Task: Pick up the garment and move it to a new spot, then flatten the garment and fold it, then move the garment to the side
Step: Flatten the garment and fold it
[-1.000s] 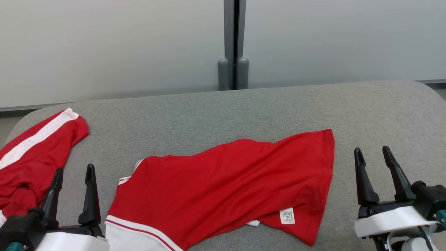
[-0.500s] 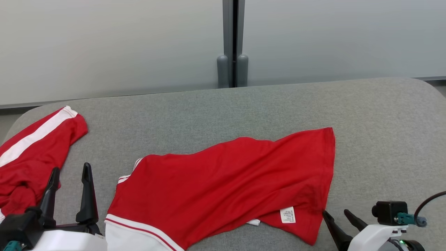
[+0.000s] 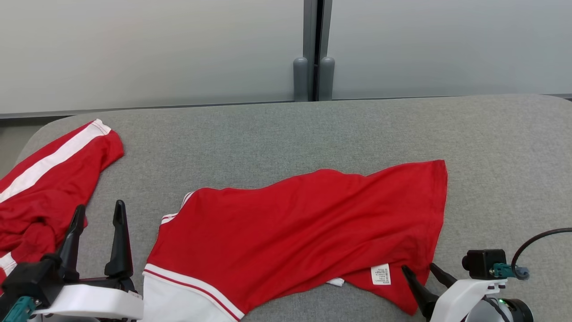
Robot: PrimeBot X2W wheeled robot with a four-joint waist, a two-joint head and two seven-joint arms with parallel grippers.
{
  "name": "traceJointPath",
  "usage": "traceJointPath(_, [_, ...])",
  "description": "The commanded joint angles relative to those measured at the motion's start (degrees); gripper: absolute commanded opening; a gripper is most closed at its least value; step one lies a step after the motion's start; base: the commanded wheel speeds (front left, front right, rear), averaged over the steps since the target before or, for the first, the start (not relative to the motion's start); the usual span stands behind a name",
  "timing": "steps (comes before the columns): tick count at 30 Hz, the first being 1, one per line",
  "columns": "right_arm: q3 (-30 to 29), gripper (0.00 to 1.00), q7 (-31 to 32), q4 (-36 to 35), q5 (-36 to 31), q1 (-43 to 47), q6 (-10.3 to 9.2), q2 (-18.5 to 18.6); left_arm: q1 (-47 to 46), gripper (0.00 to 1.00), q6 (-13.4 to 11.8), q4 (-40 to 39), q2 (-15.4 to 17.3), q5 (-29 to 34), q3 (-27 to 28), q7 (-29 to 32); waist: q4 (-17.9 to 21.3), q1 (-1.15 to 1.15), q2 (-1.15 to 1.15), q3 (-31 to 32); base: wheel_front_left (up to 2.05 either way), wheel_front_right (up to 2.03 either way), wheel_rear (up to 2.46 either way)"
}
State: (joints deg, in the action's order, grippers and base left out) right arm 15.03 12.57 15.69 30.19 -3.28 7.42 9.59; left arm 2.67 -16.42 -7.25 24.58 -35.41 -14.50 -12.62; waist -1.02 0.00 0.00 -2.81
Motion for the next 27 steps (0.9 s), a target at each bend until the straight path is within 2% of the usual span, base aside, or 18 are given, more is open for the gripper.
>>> traceJointPath(1, [-0.2, 1.0, -0.29, 0.18, -0.38, -0.64, 0.13, 0.32, -0.98, 1.0, 0.11, 0.2, 0.12, -0.37, 0.03, 0.08, -0.07, 0.0, 0.0, 0.01, 0.0, 0.0, 0.0])
traceJointPath(8, [-0.21, 1.0, 0.25, 2.54, -0.42, -1.31, 0.13, -0.18, -1.22, 1.0, 0.2, 0.56, 0.21, -0.54, -0.1, 0.11, -0.33, 0.0, 0.0, -0.23, 0.0, 0.0, 0.0])
traceJointPath(12, [-0.17, 0.93, 0.7, 3.67, -0.36, -1.98, 0.13, -0.64, -1.55, 1.0, 0.22, 0.67, 0.3, -0.68, -0.17, 0.24, -0.45, 0.0, 0.0, -0.5, 0.0, 0.0, 0.0])
traceJointPath(14, [-0.05, 0.82, 0.8, 4.12, -0.18, -2.07, 0.13, -0.8, -1.68, 1.0, 0.21, 0.77, 0.36, -0.74, -0.21, 0.32, -0.49, 0.0, 0.0, -0.56, 0.0, 0.0, 0.0])
traceJointPath(17, [0.28, 0.51, 0.36, 4.47, 0.04, -2.33, 0.13, -0.87, -1.79, 1.0, 0.14, 0.89, 0.43, -0.87, -0.26, 0.34, -0.52, 0.0, 0.0, -0.64, 0.0, 0.0, 0.0])
traceJointPath(18, [0.41, 0.47, 0.19, 4.56, 0.01, -2.39, 0.13, -0.89, -1.79, 1.0, 0.14, 0.93, 0.45, -0.89, -0.26, 0.35, -0.5, 0.0, 0.0, -0.65, 0.0, 0.0, 0.0])
traceJointPath(22, [1.03, 0.1, -0.34, 4.52, 0.38, -2.99, 0.13, -0.68, -1.82, 1.0, 0.14, 1.03, 0.51, -1.05, -0.27, 0.41, -0.43, 0.0, 0.0, -0.69, 0.0, 0.0, 0.0])
traceJointPath(24, [1.31, 0.0, -0.72, 4.11, 0.71, -2.92, 0.13, -0.41, -1.68, 1.0, 0.08, 1.11, 0.55, -1.04, -0.29, 0.39, -0.34, 0.0, 0.0, -0.51, 0.0, 0.0, 0.0])
traceJointPath(27, [1.9, 0.0, -1.11, 2.27, 1.77, -2.35, 0.13, -0.25, -1.06, 1.0, -0.1, 1.26, 0.59, -1.22, -0.24, 0.4, -0.13, 0.0, 0.0, -0.05, 0.0, 0.0, 0.0])
